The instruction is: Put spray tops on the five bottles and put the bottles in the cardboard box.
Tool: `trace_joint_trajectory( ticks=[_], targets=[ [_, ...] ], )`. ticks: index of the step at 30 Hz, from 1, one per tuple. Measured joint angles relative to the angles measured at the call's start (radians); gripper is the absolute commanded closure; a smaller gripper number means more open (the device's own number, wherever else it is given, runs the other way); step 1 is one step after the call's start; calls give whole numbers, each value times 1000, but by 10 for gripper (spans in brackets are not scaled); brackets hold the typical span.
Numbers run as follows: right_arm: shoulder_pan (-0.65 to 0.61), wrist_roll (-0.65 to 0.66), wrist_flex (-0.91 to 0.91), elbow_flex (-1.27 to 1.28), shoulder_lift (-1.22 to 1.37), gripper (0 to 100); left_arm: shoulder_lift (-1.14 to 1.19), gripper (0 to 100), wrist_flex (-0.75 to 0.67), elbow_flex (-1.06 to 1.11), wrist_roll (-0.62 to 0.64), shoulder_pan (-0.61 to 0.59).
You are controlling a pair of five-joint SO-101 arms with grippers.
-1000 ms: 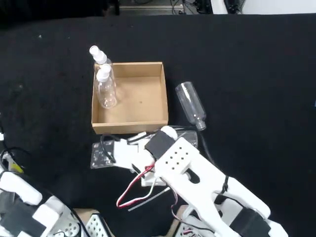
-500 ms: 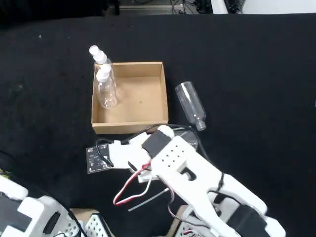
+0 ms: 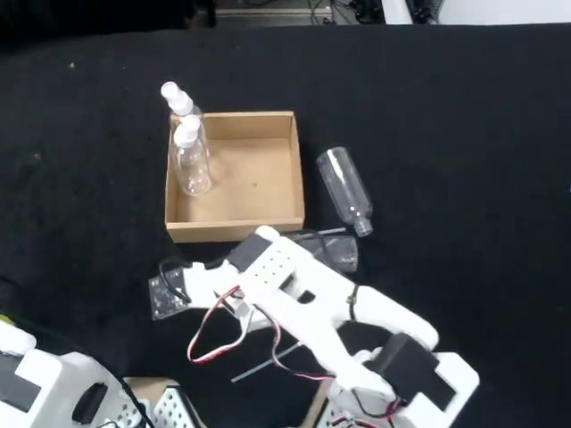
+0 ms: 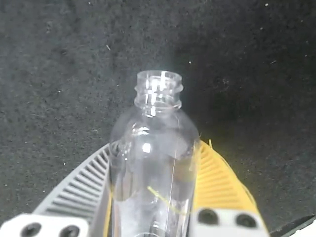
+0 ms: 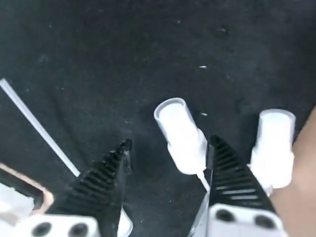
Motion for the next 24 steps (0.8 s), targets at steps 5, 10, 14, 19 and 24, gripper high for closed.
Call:
trace_joint_trajectory(
  ticks=[5, 10, 14, 19, 24],
  targets=[
    [0, 25, -11, 0, 52, 787, 0, 970, 0, 0, 0, -2],
    [14, 37, -11, 0, 57, 784, 0, 970, 0, 0, 0, -6],
    [60, 95, -8, 0, 57, 776, 0, 970, 0, 0, 0, -6],
    [87, 180, -9, 32, 57, 724, 0, 970, 0, 0, 0, -6],
    [87, 195, -18, 52, 58, 772, 0, 970, 0, 0, 0, -6]
  ],
)
